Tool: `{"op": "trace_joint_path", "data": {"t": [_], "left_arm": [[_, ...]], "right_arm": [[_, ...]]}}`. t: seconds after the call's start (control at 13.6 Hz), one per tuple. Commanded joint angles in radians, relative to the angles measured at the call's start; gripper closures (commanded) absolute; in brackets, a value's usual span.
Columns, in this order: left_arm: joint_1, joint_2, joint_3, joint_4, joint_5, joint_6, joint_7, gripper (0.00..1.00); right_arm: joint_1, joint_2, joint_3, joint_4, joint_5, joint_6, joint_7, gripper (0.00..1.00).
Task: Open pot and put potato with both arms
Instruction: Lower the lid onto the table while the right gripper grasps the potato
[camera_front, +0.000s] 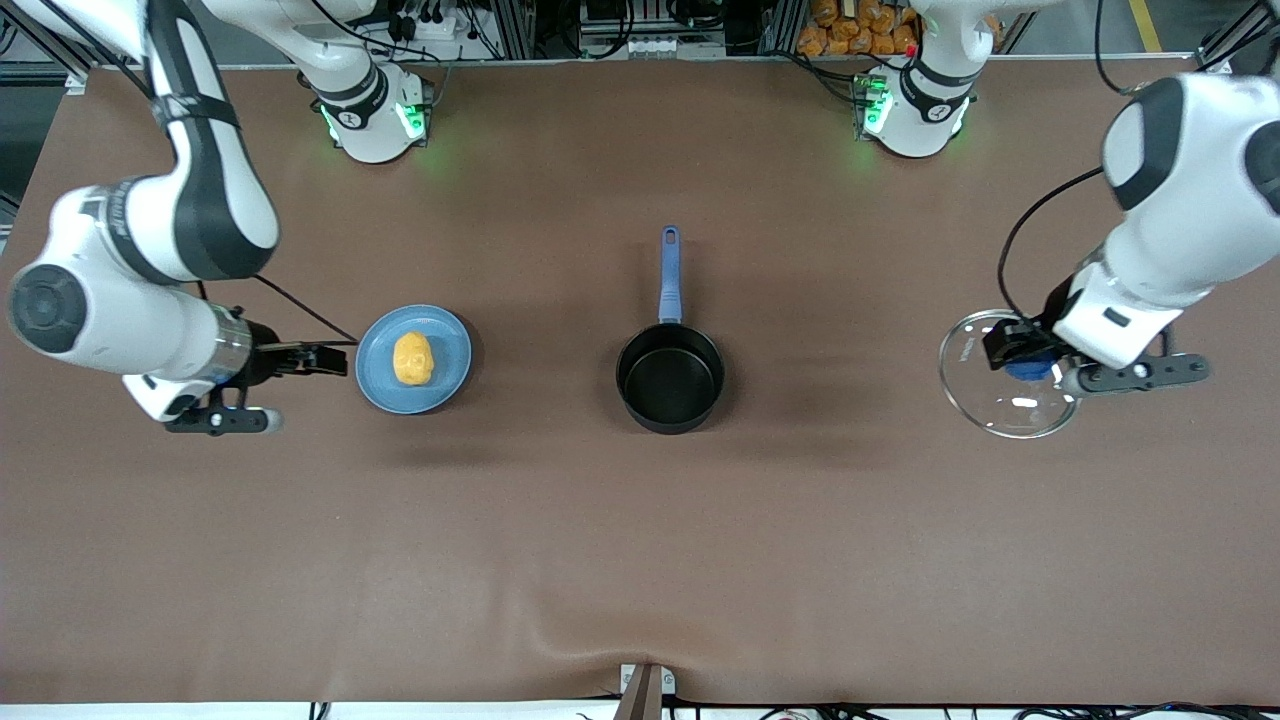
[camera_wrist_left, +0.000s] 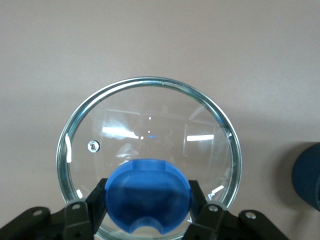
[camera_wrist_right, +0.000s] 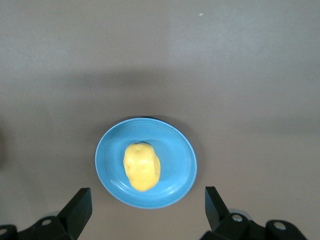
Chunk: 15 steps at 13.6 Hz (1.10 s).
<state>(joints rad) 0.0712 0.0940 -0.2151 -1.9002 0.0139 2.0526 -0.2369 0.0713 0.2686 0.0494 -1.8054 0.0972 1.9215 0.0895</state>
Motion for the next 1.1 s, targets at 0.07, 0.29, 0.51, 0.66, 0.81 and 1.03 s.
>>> {"op": "trace_joint_path", "data": {"t": [0.07, 0.29, 0.51, 0.66, 0.81, 1.03], "left_arm": [[-0.004, -0.062, 0.028, -0.247, -0.031, 0.225, 0.091, 0.58], [0.004, -0.042, 0.029, -0.367, -0.031, 0.392, 0.140, 0.58], [0.004, 0.013, 0.029, -0.399, -0.029, 0.422, 0.143, 0.58], [0.009, 0.070, 0.029, -0.398, -0.029, 0.443, 0.145, 0.58], [0.013, 0.119, 0.029, -0.398, -0.017, 0.478, 0.148, 0.58], [0.013, 0.170, 0.034, -0.398, -0.014, 0.521, 0.172, 0.58]], "right_arm": [[0.048, -0.046, -0.002, -0.231, 0.013, 0.245, 0.021, 0.00], [0.051, -0.034, -0.002, -0.337, 0.015, 0.364, 0.026, 0.00], [0.091, 0.000, 0.000, -0.394, 0.015, 0.470, 0.109, 0.00], [0.126, 0.030, -0.002, -0.397, 0.015, 0.510, 0.165, 0.00], [0.130, 0.053, -0.002, -0.407, 0.013, 0.545, 0.153, 0.00], [0.131, 0.057, -0.003, -0.414, 0.006, 0.551, 0.142, 0.00]]}}
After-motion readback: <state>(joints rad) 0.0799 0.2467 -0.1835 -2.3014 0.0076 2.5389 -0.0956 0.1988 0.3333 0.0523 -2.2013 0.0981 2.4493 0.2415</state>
